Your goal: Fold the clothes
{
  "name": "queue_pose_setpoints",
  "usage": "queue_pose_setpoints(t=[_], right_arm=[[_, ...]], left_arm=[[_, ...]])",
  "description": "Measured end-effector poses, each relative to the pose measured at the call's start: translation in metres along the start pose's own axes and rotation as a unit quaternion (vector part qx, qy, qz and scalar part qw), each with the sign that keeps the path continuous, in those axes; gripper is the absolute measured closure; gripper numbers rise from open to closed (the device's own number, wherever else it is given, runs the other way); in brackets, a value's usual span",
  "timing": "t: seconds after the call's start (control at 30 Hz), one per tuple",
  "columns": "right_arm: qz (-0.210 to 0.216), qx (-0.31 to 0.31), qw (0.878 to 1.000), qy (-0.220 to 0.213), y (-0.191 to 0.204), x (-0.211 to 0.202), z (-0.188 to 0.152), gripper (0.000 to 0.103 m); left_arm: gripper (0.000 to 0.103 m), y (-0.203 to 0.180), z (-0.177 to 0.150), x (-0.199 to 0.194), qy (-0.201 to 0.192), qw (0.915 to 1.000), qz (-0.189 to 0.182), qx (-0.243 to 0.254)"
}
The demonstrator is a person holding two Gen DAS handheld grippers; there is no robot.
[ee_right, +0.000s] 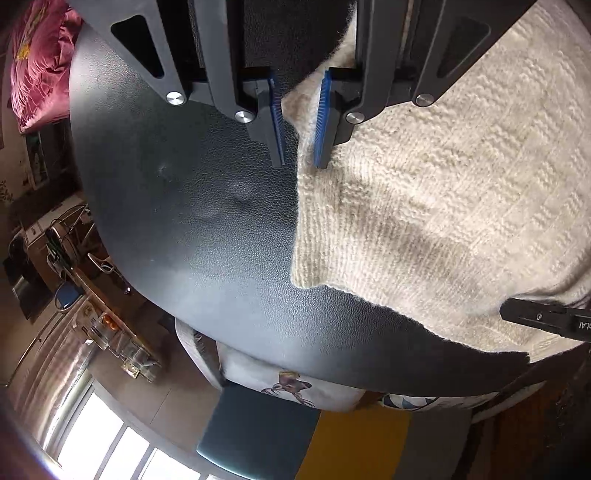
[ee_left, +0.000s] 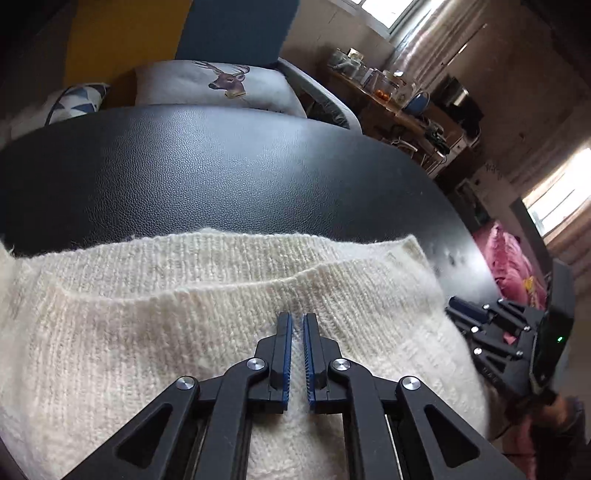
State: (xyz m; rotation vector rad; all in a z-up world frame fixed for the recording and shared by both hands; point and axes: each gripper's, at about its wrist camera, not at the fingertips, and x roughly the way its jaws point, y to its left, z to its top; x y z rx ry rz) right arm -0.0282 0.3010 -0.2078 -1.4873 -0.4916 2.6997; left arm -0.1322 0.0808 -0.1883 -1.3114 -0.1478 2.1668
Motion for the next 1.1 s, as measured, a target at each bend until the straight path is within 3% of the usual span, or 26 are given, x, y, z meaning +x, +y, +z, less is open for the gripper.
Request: queue_pose_setpoints(t=[0.1,0.2,0.3,0.43,0.47,0.5,0.7,0.83,0.87,0.9,0.93,1.0,1.1], right_arm=[[0.003,0.007,1.000,-0.006,-0.003,0.000,0.001,0.088],[0.007,0.009,1.000,-0.009,-0.007,-0.001,0.005,0.080],[0.024,0.052,0.998,-0.035,-0.017,-0.022,0.010,0.079],[0.076,0.090,0.987,-0.108,-0.011,-0.064,0.025,0.074],[0.106,0.096,0.983,-0.113,-0.003,-0.068,0.032,0.074],[0.129,0.098,0.980,-0.114,0.008,-0.072,0.035,0.074],[0.171,0.037,0.981,-0.078,0.094,-0.063,0.051,0.074],[0.163,0.020,0.985,-0.057,0.116,-0.045,0.060,0.074],[0.160,0.018,0.986,-0.052,0.119,-0.041,0.062,0.074],[0.158,0.016,0.986,-0.047,0.121,-0.036,0.063,0.074],[0.159,0.019,0.986,-0.041,0.121,-0.031,0.062,0.071],[0.174,0.040,0.983,-0.045,0.115,-0.019,0.055,0.067],[0.232,0.092,0.967,-0.058,0.097,-0.007,0.047,0.066]], left_arm=[[0.085,0.020,-0.014,-0.034,-0.030,0.9993,0.012,-0.020],[0.054,0.041,-0.028,-0.068,-0.059,0.9972,0.024,-0.040],[0.053,0.061,-0.042,-0.102,-0.089,0.9936,0.035,-0.060],[0.045,0.089,-0.061,-0.148,-0.128,0.9867,0.051,-0.086],[0.045,0.096,-0.066,-0.159,-0.138,0.9846,0.055,-0.092],[0.045,0.114,-0.077,-0.172,-0.139,0.9814,0.074,-0.109],[0.047,0.172,-0.130,-0.204,-0.128,0.9739,0.059,-0.178],[0.045,0.169,-0.133,-0.192,-0.110,0.9775,0.012,-0.180],[0.045,0.165,-0.131,-0.186,-0.101,0.9798,0.005,-0.172],[0.055,0.160,-0.130,-0.180,-0.093,0.9820,-0.003,-0.165],[0.093,0.155,-0.128,-0.174,-0.084,0.9840,-0.010,-0.157],[0.096,0.151,-0.135,-0.175,-0.085,0.9838,-0.003,-0.158],[0.097,0.159,-0.157,-0.177,-0.089,0.9772,-0.003,-0.193]])
